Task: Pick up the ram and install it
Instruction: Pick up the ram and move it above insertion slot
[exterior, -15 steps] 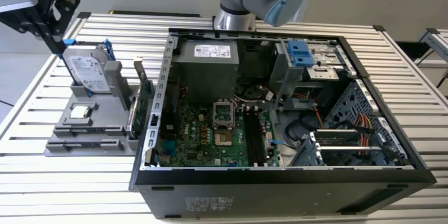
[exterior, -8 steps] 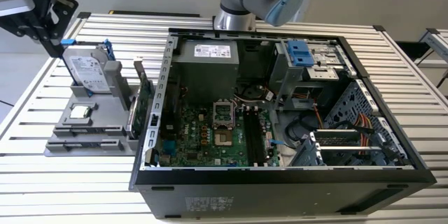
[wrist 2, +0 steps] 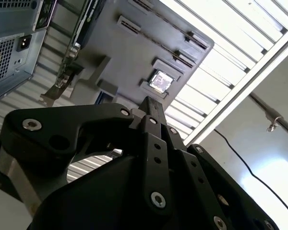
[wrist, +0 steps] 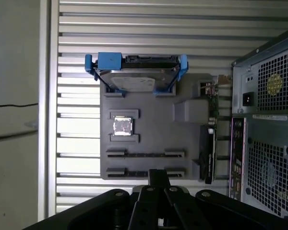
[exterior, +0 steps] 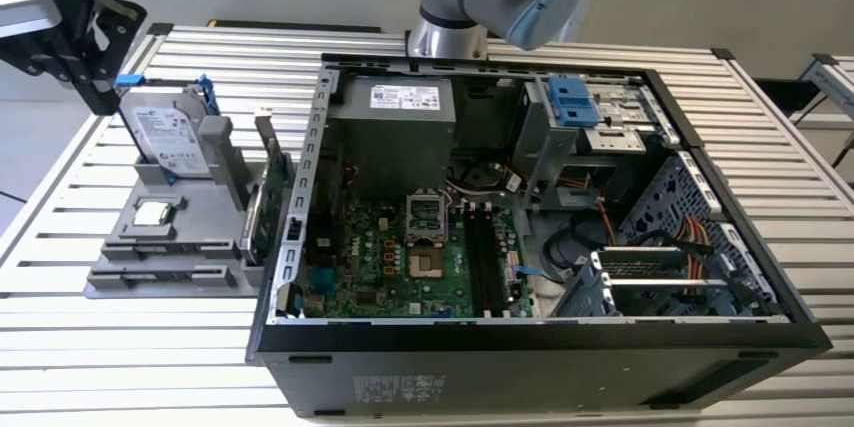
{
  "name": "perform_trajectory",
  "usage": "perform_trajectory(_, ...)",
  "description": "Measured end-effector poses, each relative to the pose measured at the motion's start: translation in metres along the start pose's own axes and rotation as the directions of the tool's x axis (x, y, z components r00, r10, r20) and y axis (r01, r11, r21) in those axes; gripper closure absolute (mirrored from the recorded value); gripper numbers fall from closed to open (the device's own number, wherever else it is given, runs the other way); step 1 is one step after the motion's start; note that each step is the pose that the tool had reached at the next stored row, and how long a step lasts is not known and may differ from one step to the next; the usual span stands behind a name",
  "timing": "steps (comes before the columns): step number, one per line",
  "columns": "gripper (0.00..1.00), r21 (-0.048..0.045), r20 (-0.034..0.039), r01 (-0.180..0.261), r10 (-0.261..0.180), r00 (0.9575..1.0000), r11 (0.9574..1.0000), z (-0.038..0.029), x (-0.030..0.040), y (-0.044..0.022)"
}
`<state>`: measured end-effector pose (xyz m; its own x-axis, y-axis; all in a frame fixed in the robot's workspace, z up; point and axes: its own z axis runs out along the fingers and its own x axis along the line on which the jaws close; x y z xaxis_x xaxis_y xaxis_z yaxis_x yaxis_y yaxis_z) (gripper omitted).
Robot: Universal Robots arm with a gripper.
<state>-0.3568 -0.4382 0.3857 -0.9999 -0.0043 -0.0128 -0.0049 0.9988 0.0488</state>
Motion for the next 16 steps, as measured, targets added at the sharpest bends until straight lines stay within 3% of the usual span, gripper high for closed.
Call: perform_trajectory(16, 1.00, 0.0000, -0.0005, -0.004, 0.004, 1.0000, 1.0000, 0.0010, 0.0001, -0.0140)
